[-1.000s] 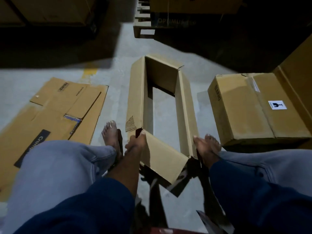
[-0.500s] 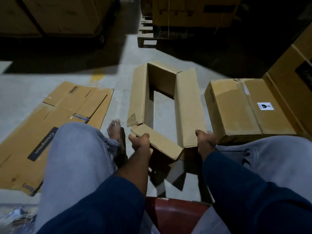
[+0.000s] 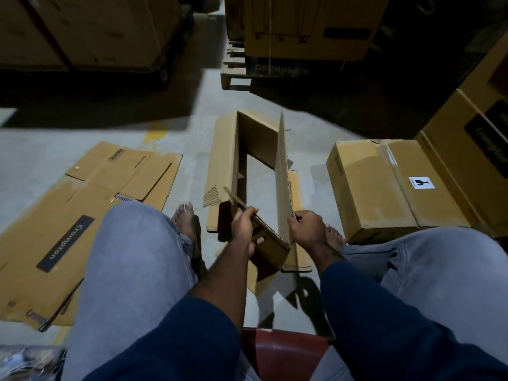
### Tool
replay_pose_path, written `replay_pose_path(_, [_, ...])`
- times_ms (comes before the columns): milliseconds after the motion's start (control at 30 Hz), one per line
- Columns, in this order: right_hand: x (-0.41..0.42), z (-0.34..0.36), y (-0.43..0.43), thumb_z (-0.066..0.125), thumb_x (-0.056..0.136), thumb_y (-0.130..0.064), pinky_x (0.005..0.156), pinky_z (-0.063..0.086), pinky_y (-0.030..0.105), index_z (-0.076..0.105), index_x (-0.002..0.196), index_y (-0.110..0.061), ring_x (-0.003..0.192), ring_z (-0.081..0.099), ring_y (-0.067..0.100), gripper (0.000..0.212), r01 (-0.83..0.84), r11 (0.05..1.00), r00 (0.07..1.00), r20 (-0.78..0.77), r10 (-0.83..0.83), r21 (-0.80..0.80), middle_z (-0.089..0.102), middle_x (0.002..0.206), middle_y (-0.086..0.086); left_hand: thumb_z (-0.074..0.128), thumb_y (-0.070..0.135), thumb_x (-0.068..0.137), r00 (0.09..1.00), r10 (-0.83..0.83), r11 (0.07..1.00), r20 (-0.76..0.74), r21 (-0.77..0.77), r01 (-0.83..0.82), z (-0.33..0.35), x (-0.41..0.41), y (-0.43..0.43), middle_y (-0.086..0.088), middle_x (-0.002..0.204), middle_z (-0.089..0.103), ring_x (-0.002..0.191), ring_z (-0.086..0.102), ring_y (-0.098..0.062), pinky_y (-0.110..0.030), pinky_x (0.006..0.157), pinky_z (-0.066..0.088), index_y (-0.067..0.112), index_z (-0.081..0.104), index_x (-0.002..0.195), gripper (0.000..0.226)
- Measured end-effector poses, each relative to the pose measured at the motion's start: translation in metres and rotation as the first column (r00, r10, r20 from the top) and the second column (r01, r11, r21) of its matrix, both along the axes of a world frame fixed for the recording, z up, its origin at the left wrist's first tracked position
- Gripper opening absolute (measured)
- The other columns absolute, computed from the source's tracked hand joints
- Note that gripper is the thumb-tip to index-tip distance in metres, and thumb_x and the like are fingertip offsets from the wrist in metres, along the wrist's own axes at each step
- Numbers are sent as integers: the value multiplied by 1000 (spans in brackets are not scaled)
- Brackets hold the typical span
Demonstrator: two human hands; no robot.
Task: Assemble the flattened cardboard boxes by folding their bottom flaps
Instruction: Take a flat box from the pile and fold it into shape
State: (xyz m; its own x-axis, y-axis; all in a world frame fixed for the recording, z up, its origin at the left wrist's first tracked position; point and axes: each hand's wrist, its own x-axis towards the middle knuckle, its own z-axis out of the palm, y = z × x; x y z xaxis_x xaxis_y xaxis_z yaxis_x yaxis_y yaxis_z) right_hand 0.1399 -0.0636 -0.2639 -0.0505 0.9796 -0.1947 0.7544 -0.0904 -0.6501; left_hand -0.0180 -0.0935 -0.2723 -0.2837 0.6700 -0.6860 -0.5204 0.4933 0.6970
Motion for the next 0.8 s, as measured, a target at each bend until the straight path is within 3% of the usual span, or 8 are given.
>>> replay_pose_path(100, [-6,11,0,61,96,-21,56,36,22,57,65,-18,66,52,13,31,-114,993,993,-21,115,35,58,73,1,63,33,89,988,-110,985,-107,122,123,14,3,17,-3,117,67,96,63,-24,-35,77,52,36,62,134,45])
replay_pose_path(167, [-14,14,-2,60,95,-15,54,33,26,48,57,-20,62,47,11,40,-141,989,985,-93,144,31,51,68,0,61,35,92,949,-225,956,-222,138,259,26,7,25,6,128,65,108,62,-22,-36,82,51,44,54,143,52])
replay_pose_path(233, [-17,8,-4,59,93,-14,59,38,32,50,56,-17,60,47,17,38,-109,994,965,-242,101,-22,51,64,3,59,35,96,914,-293,934,-282,121,336,32,9,26,6,136,60,117,58,-24,-34,78,47,45,50,145,51])
replay_pose_path(333, [-20,2,-12,59,88,-39,66,51,46,60,61,-18,66,55,22,35,-64,979,897,-441,-29,-194,59,67,4,54,42,102,921,-322,937,-218,66,343,24,6,14,5,139,58,115,57,-24,-37,83,47,38,49,149,47])
replay_pose_path(433, [-28,3,-10,64,97,-43,63,53,31,70,93,-20,80,68,19,24,-75,956,931,-365,-35,-283,71,87,0,42,55,104,944,-318,948,-90,-4,319,12,8,0,8,115,65,100,59,-15,-40,88,51,27,62,136,47])
replay_pose_path(533, [-34,-1,2,64,96,-22,60,53,27,66,114,-15,85,68,20,19,34,963,962,-253,-105,-267,70,100,3,32,60,105,944,-330,944,-11,4,330,2,5,3,6,120,59,110,55,-17,-51,98,50,20,64,133,58])
replay_pose_path(633, [-36,1,12,60,95,-12,60,54,29,63,117,-15,86,65,23,23,70,948,949,-272,-159,-311,67,100,4,37,61,104,960,-278,960,-25,-21,278,-2,-3,11,1,126,62,113,59,-23,-47,93,52,15,65,128,59])
replay_pose_path(800, [-42,2,34,65,90,-14,54,50,24,68,108,-11,78,69,23,18,10,944,945,-306,-117,-329,72,97,8,47,60,100,986,-163,984,-28,-83,160,-16,-22,25,-3,106,64,85,59,-22,-36,75,47,15,63,107,48])
